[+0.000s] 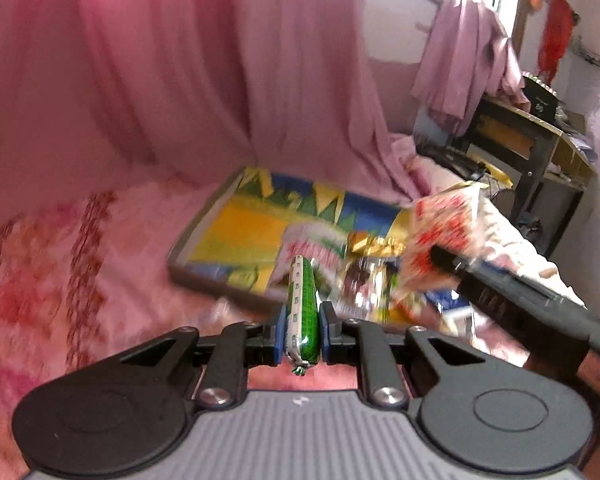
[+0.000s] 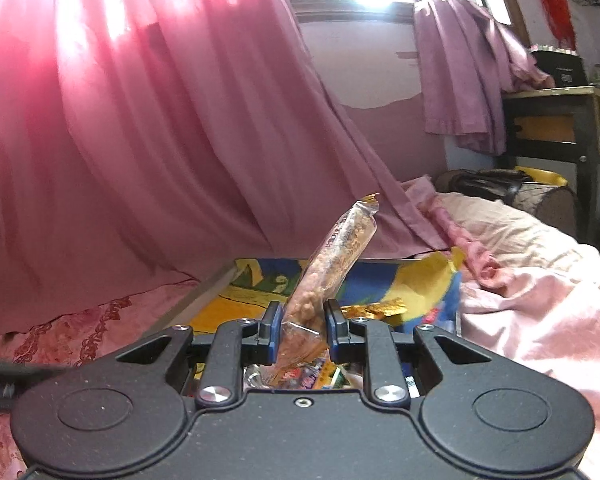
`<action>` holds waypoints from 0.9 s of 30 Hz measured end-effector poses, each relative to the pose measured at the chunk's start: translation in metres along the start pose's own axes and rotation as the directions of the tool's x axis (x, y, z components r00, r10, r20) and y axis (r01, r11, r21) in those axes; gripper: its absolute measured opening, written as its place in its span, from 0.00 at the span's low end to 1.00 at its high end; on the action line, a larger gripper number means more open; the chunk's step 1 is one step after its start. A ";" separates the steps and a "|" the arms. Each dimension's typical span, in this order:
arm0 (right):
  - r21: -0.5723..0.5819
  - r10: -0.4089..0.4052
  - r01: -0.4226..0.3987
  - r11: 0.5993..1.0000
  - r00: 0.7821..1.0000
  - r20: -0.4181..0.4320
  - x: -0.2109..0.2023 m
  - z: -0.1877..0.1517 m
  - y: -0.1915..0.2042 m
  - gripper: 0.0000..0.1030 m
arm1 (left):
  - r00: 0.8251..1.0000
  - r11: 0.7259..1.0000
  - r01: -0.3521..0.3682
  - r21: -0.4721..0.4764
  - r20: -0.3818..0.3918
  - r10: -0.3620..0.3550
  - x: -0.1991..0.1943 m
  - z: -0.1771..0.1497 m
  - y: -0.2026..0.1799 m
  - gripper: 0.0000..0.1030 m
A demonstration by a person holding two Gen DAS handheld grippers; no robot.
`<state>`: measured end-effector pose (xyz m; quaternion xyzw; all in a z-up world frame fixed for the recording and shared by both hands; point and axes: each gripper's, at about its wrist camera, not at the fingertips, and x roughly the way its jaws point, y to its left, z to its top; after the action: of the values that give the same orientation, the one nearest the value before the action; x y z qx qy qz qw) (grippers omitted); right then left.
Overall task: Organize snacks
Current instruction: 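Carry the green stick pack and rice cracker bag over the tray with both tools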
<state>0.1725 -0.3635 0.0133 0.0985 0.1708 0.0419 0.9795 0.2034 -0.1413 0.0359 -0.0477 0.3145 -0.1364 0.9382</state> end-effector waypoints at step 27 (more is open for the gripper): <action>0.158 0.062 -0.042 0.987 0.990 -0.128 0.080 -0.011 -0.051 0.25 | 0.999 0.991 -0.038 0.126 0.026 0.035 0.174 0.030 -0.021 0.18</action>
<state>0.2468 -0.4024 -0.0334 0.1757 0.2356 0.0605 0.9539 0.3500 -0.2117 -0.0372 0.0161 0.2946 -0.1385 0.9454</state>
